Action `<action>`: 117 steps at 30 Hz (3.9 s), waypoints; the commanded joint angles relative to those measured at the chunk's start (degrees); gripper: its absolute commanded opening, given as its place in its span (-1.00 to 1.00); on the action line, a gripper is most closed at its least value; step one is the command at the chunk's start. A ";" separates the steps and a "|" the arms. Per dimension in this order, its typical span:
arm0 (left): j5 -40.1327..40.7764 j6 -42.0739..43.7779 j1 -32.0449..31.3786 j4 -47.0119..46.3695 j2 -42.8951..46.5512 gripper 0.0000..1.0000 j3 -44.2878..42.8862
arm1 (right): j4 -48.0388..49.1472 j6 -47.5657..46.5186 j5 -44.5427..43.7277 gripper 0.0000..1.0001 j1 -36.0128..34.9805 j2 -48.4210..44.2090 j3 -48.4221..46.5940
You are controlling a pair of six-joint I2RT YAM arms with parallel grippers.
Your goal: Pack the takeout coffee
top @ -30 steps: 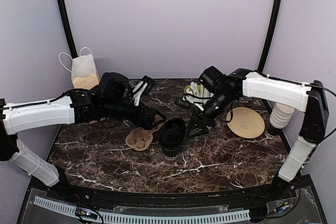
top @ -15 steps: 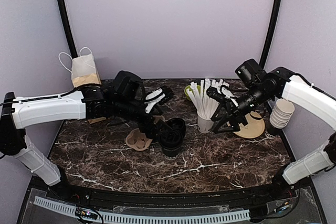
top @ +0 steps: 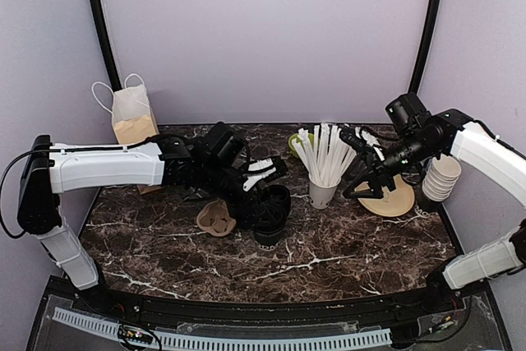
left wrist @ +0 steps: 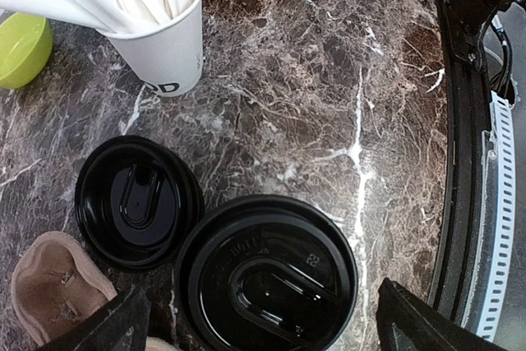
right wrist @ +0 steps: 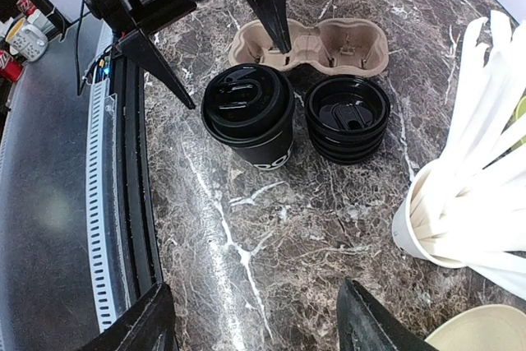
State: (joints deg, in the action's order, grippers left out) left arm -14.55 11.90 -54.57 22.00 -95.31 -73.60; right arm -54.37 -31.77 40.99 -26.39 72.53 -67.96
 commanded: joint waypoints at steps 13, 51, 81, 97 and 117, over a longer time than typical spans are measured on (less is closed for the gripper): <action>0.60 4.14 -1.39 5.50 -5.28 0.92 -4.69 | 2.56 1.00 2.23 0.36 0.82 1.19 0.55; 10.36 -13.84 -0.54 4.99 16.91 0.75 7.78 | 1.00 -0.21 7.88 0.32 0.88 8.80 -4.98; 1.17 -0.83 -0.89 -0.89 1.56 0.87 3.56 | 4.36 2.06 2.90 0.27 0.73 7.44 -1.38; 8.15 -1.34 -0.89 -0.35 -1.04 0.90 0.56 | 4.73 2.32 3.13 0.28 0.73 7.47 -0.94; 8.40 -1.82 -0.89 3.45 -2.27 0.76 0.84 | 4.77 2.40 3.57 0.27 0.73 7.80 -0.93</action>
State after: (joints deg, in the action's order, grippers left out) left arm -6.96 10.09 -55.29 22.65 -97.08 -72.53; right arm -50.74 -29.69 43.75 -25.80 80.66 -68.97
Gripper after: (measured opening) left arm 0.885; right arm 0.638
